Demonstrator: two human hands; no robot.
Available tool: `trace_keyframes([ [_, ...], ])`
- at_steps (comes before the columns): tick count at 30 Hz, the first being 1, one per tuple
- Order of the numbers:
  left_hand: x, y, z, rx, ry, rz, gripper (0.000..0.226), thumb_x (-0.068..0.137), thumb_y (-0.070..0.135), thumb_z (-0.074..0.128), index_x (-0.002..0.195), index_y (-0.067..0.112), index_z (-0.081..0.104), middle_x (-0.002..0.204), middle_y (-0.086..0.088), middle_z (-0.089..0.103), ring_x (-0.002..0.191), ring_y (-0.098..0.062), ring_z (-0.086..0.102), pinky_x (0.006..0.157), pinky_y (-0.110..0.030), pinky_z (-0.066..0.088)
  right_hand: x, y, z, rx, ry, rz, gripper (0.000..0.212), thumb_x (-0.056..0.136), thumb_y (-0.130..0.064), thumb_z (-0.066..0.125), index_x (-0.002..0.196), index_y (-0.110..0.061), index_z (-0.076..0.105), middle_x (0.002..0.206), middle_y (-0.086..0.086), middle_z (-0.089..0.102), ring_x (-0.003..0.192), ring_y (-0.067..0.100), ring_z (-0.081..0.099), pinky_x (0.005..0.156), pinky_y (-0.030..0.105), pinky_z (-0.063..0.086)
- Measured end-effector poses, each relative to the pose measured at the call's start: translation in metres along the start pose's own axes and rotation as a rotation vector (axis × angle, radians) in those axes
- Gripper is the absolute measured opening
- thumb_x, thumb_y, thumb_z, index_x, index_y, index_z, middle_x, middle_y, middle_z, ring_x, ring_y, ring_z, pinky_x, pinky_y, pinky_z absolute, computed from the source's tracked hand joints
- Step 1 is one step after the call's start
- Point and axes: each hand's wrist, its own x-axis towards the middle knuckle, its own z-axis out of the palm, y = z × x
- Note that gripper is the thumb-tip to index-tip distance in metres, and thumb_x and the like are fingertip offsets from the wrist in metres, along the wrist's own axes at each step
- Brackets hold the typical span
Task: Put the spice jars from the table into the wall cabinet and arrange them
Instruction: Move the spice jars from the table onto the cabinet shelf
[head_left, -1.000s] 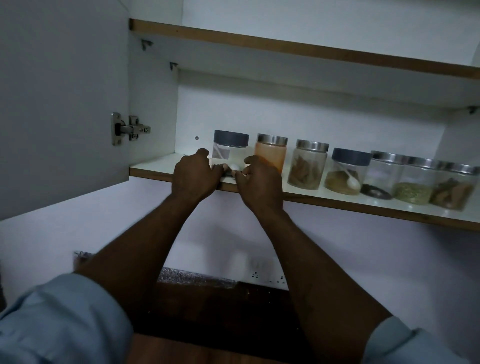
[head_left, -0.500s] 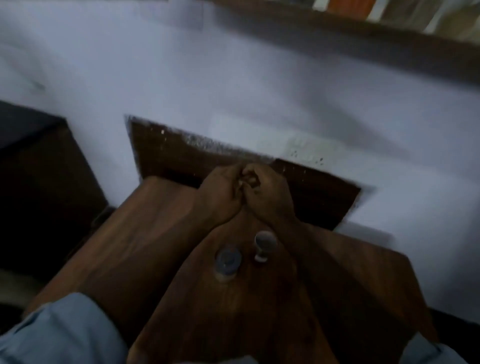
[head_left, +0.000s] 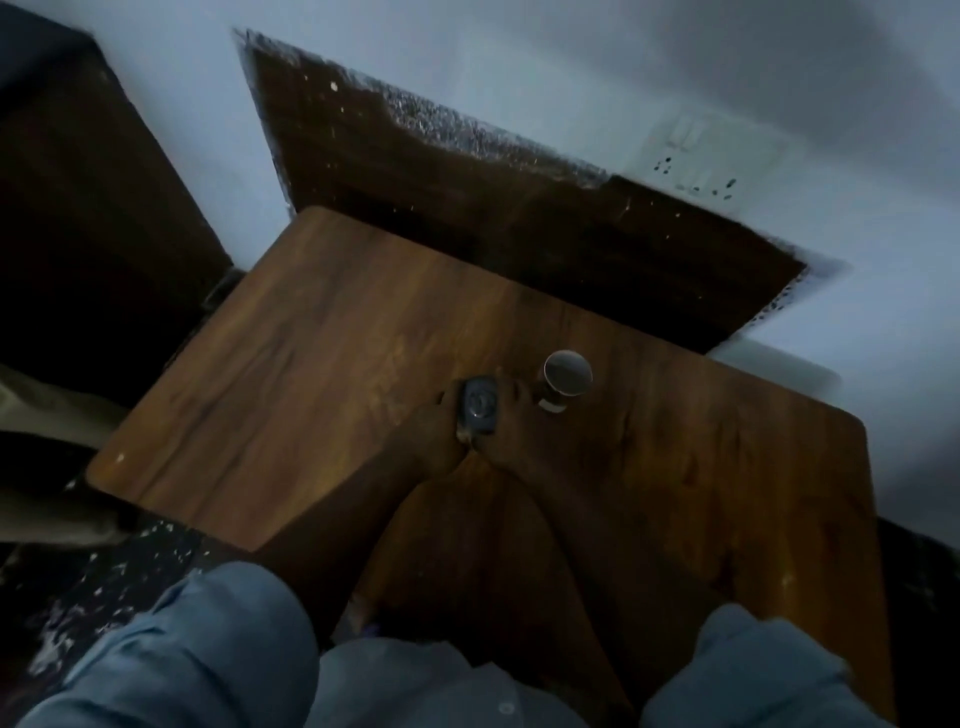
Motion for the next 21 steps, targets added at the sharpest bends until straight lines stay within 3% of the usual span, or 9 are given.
trace_keyframes([
  [2,0.003,-0.002,0.005,0.002,-0.001,-0.005,0.098,0.090,0.030,0.072,0.159,0.001,0.010,0.145,-0.024,0.048,0.121,-0.037,0.056,0.090,-0.030,0.041,0.007,0.002,0.008,0.000,-0.051,0.009,0.102,0.083,-0.044,0.076,0.160,-0.016,0.015,0.156,0.009,0.031,0.133,0.031,0.046,0.099,0.042,0.047],
  [5,0.006,-0.005,0.008,0.021,0.013,-0.061,0.095,0.090,0.033,0.070,0.159,0.003,0.012,0.148,-0.021,0.045,0.126,-0.034,0.053,0.093,-0.028,0.040,0.014,0.006,0.019,0.071,-0.047,0.028,0.100,0.081,-0.047,0.078,0.158,-0.016,0.022,0.152,0.012,0.035,0.132,0.031,0.046,0.099,0.043,0.048],
  [8,0.003,-0.004,0.002,0.026,0.023,-0.073,0.085,0.087,0.028,0.071,0.155,0.004,0.027,0.142,-0.021,0.051,0.125,-0.037,0.053,0.097,-0.033,0.044,0.015,0.011,0.022,0.125,0.003,0.011,0.091,0.075,-0.044,0.081,0.150,-0.019,0.036,0.143,0.009,0.046,0.125,0.030,0.052,0.094,0.041,0.050],
  [11,0.000,-0.003,-0.008,0.015,0.056,-0.033,0.072,0.081,0.020,0.076,0.145,0.009,0.045,0.128,-0.016,0.057,0.115,-0.034,0.057,0.084,-0.029,0.041,0.012,0.011,0.012,0.200,0.070,-0.012,0.084,0.071,-0.041,0.082,0.144,-0.021,0.044,0.136,0.004,0.053,0.122,0.023,0.054,0.097,0.041,0.049],
  [14,-0.004,0.002,-0.030,-0.055,0.046,0.019,0.076,0.072,0.017,0.084,0.140,0.016,0.050,0.129,-0.008,0.057,0.115,-0.026,0.057,0.092,-0.037,0.047,0.005,0.009,-0.017,0.350,0.155,-0.059,0.084,0.067,-0.042,0.086,0.139,-0.024,0.047,0.134,-0.004,0.057,0.113,0.002,0.049,0.092,0.017,0.046],
  [16,-0.010,0.011,-0.053,-0.176,0.015,0.084,0.077,0.071,0.019,0.088,0.138,0.024,0.049,0.131,0.003,0.059,0.116,-0.010,0.058,0.100,-0.043,0.050,0.000,0.003,-0.050,0.476,0.081,-0.093,0.095,0.065,-0.045,0.088,0.145,-0.025,0.040,0.138,-0.004,0.054,0.115,0.000,0.046,0.084,0.005,0.036],
  [17,-0.014,0.020,-0.067,-0.219,0.016,0.112,0.078,0.073,0.021,0.088,0.138,0.028,0.047,0.132,0.008,0.059,0.116,-0.001,0.057,0.103,-0.041,0.050,-0.002,-0.002,-0.070,0.530,0.043,-0.116,0.100,0.063,-0.049,0.087,0.147,-0.025,0.037,0.140,-0.004,0.053,0.119,0.003,0.048,0.087,0.008,0.040],
  [19,-0.021,0.043,-0.099,-0.269,0.064,0.169,0.078,0.075,0.025,0.088,0.141,0.026,0.046,0.130,0.013,0.059,0.115,0.006,0.056,0.104,-0.034,0.050,-0.007,-0.016,-0.112,0.679,0.054,-0.191,0.102,0.064,-0.047,0.087,0.150,-0.027,0.036,0.142,-0.005,0.050,0.127,0.014,0.052,0.096,0.027,0.052],
  [21,-0.028,0.075,-0.139,-0.248,0.201,0.249,0.072,0.076,0.042,0.086,0.137,0.026,0.051,0.116,0.023,0.065,0.106,0.015,0.057,0.088,-0.012,0.051,-0.012,-0.037,-0.154,0.834,0.167,-0.274,0.093,0.072,-0.038,0.087,0.150,-0.029,0.036,0.146,-0.003,0.048,0.129,0.016,0.054,0.099,0.035,0.055],
])
